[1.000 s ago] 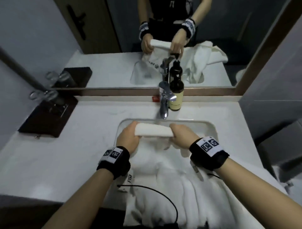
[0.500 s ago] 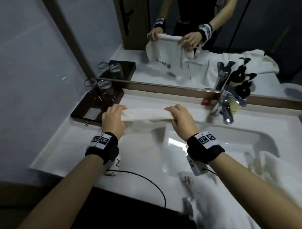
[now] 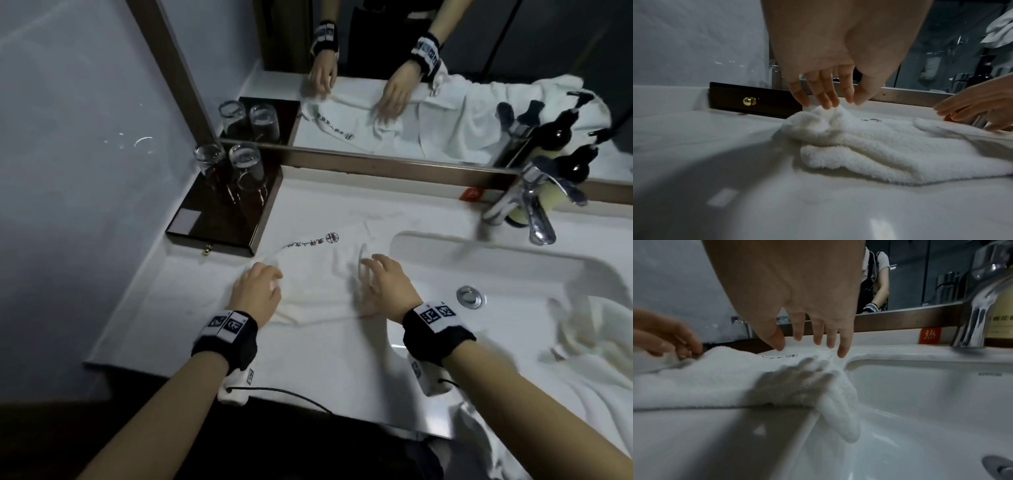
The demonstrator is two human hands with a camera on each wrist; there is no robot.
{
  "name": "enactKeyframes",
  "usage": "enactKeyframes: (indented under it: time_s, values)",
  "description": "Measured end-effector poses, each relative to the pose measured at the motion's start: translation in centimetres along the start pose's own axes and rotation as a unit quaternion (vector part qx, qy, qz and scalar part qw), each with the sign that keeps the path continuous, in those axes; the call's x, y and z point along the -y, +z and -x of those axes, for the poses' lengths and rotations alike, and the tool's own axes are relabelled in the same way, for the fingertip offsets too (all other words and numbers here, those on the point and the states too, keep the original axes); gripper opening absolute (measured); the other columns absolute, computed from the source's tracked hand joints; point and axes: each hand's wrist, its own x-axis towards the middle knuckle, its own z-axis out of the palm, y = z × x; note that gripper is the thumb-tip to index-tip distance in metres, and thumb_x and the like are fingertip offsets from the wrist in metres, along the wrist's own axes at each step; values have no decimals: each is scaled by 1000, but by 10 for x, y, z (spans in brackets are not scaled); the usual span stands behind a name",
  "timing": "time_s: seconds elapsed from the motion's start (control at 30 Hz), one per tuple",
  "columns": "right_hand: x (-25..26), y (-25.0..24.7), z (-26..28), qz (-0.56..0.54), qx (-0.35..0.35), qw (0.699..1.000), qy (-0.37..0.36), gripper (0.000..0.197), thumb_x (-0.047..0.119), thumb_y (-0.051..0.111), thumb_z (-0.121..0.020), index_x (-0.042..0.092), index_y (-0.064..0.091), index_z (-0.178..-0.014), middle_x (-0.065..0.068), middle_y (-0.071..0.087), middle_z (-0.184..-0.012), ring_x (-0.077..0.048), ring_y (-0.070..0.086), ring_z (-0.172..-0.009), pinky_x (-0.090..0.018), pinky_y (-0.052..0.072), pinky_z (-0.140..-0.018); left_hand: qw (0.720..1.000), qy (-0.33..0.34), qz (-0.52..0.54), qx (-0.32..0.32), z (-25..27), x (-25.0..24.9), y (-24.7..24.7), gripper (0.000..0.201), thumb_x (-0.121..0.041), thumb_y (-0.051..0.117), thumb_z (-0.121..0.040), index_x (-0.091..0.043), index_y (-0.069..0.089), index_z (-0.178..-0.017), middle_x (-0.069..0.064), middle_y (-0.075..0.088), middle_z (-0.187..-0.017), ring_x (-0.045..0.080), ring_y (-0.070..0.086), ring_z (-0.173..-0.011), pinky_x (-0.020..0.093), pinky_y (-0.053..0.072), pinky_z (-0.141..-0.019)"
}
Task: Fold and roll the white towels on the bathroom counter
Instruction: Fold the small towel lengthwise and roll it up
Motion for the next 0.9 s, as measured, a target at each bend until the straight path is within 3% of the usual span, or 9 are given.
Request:
enactKeyframes:
  time_s: [0.13,0.2,0.27,0.43,0.53,0.6,0.7,0.8,0.9]
  values:
    - [2,8,3,108,95,989,17,62,12,46,-88,26,25,-144,-5,18,-152,-25,19,-140,-45,38,-104,996,-11,-65,61,-12,2,11,61,-30,58,-85,-29,32,-140,-1,19,-152,24,21,-139,41,26,-111]
    - [3,14,8,140,112,984,14,61,9,44,-87,25,26,-143,-3,18,-150,-26,16,-140,-46,39,-103,986,-18,-118,117,-10,6,20,70,-41,57,-84,-35,21,-143,-2,0,-157,24,8,-144,44,22,-113]
    - [6,17,11,151,98,983,20,54,12,42,-89,22,31,-140,-5,24,-147,-26,22,-137,-45,41,-100,981,-14,-144,128,-5,10,28,71,-46,55,-83,-39,19,-143,-3,-4,-158,23,6,-144,44,23,-112]
    - [11,9,1,132,41,990,31,24,26,42,-93,15,55,-110,-9,58,-114,-30,55,-103,-34,43,-75,985,7,-123,120,4,16,28,61,-48,55,-82,-38,32,-137,-6,9,-156,20,18,-140,43,29,-107]
    - [7,5,-7,93,32,993,63,19,28,45,-90,16,52,-103,-13,65,-98,-35,60,-88,-33,39,-67,992,1,-81,93,9,14,21,32,-51,49,-85,-32,54,-110,-9,37,-139,18,35,-128,40,33,-101]
    - [1,5,-13,72,7,995,69,18,27,45,-90,19,50,-106,-12,66,-97,-34,60,-86,-33,40,-67,994,-6,-86,69,11,9,16,24,-48,42,-90,-28,55,-90,-9,51,-118,18,46,-115,37,34,-94]
    - [-10,4,-27,39,-30,998,42,24,23,50,-89,21,48,-113,-5,62,-107,-31,59,-92,-33,44,-71,995,-37,-87,25,7,-1,8,10,-29,42,-93,-23,50,-93,-4,58,-102,21,56,-99,37,37,-87]
    - [-15,0,-46,21,-2,999,-40,53,9,52,-84,17,40,-134,-6,43,-135,-27,43,-123,-37,46,-91,995,-76,-59,16,-2,-10,0,18,-17,44,-94,-18,50,-111,2,50,-118,25,58,-96,38,43,-80]
    - [-15,-1,-63,97,75,989,-79,91,3,64,-72,19,14,-148,-1,18,-154,-26,21,-138,-44,41,-102,992,-117,-40,37,-13,-13,-3,34,-9,39,-95,-18,43,-127,1,35,-139,27,59,-97,39,47,-78]
